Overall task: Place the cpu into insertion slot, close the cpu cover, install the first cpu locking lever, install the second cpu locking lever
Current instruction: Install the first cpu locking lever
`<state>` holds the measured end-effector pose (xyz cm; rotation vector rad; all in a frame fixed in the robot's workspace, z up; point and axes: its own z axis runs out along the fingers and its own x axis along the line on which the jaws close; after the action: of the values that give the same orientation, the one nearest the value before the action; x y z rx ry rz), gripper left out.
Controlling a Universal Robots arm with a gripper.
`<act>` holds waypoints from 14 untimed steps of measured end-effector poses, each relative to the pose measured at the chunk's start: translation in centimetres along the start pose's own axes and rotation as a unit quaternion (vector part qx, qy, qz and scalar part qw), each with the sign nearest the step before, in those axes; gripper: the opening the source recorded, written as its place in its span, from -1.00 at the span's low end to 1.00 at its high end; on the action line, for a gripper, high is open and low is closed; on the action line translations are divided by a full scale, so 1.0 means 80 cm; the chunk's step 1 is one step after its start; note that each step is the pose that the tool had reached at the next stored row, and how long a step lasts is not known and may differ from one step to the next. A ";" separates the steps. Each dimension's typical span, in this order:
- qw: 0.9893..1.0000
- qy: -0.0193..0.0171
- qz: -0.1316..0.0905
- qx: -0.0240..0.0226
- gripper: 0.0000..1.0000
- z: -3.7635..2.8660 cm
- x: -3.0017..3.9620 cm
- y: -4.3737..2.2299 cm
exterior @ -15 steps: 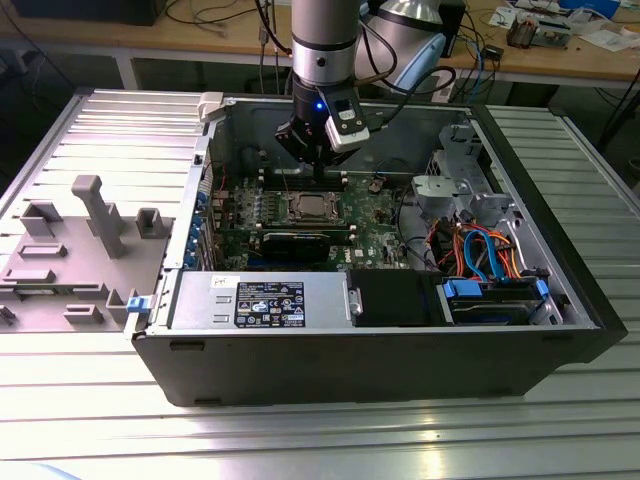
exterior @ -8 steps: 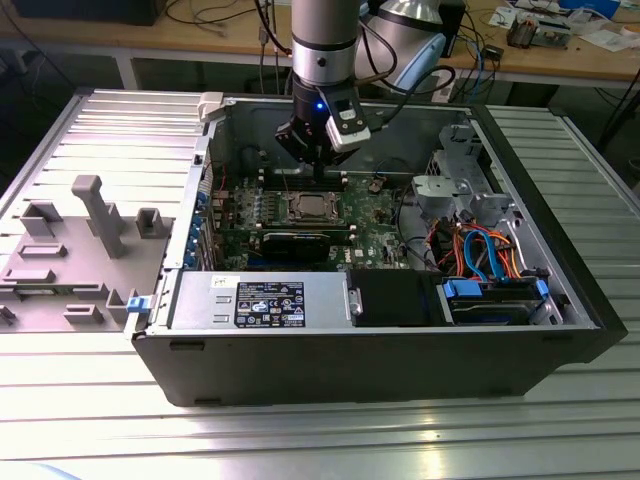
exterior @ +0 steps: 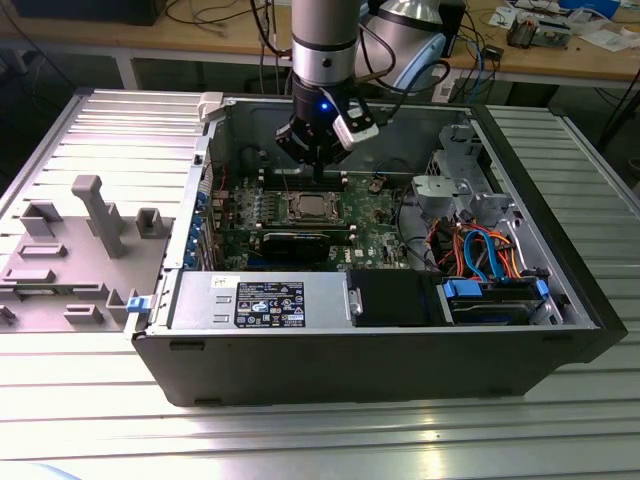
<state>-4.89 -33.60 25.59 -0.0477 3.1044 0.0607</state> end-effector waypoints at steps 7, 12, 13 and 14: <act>1.000 0.000 0.001 0.000 -0.79 -0.0002 0.0094 0.0003; 1.000 -0.001 0.016 0.001 -0.79 0.0001 0.0097 0.0003; 1.000 -0.001 0.016 0.001 -0.79 0.0001 0.0097 0.0003; 1.000 -0.001 0.016 0.000 -0.79 0.0002 0.0098 -0.0004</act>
<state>-5.67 -33.65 25.54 0.0015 3.1041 0.0601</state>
